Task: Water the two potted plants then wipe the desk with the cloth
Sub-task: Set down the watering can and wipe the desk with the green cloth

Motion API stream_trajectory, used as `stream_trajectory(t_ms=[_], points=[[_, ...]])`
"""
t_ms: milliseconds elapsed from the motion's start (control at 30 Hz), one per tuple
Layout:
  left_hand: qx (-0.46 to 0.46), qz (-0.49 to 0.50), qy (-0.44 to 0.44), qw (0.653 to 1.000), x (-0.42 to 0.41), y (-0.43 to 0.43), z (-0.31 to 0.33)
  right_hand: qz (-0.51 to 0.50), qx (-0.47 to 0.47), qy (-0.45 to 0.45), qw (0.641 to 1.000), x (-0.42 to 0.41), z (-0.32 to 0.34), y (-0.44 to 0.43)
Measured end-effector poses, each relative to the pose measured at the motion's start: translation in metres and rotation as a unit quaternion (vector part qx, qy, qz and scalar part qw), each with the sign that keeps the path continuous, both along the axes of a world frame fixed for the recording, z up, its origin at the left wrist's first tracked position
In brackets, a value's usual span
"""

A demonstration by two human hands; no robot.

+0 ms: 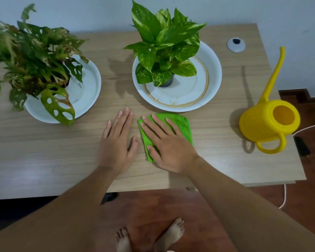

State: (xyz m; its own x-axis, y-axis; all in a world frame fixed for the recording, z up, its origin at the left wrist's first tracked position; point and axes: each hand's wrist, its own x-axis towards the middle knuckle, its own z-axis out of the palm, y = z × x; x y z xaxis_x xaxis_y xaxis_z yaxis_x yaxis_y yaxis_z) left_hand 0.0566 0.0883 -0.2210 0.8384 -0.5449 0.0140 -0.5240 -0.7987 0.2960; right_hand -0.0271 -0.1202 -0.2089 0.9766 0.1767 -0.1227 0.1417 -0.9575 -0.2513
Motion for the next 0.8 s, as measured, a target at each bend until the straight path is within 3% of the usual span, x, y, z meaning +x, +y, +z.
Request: stream_trajectory(t_ms=[367,667,800], points=[[0.003,-0.002,-0.002,1.0,0.0,0.0,0.0,-0.064,0.006,-0.039,0.997,-0.049,-0.004,-0.042],[0.014,-0.001,0.005,1.0,0.0,0.0,0.002,-0.311,-0.02,-0.044,0.949,-0.044,-0.009,-0.076],[0.009,0.002,0.008,1.0,0.001,0.0,0.001,-0.37,-0.022,-0.047,0.927,-0.029,-0.009,-0.059]])
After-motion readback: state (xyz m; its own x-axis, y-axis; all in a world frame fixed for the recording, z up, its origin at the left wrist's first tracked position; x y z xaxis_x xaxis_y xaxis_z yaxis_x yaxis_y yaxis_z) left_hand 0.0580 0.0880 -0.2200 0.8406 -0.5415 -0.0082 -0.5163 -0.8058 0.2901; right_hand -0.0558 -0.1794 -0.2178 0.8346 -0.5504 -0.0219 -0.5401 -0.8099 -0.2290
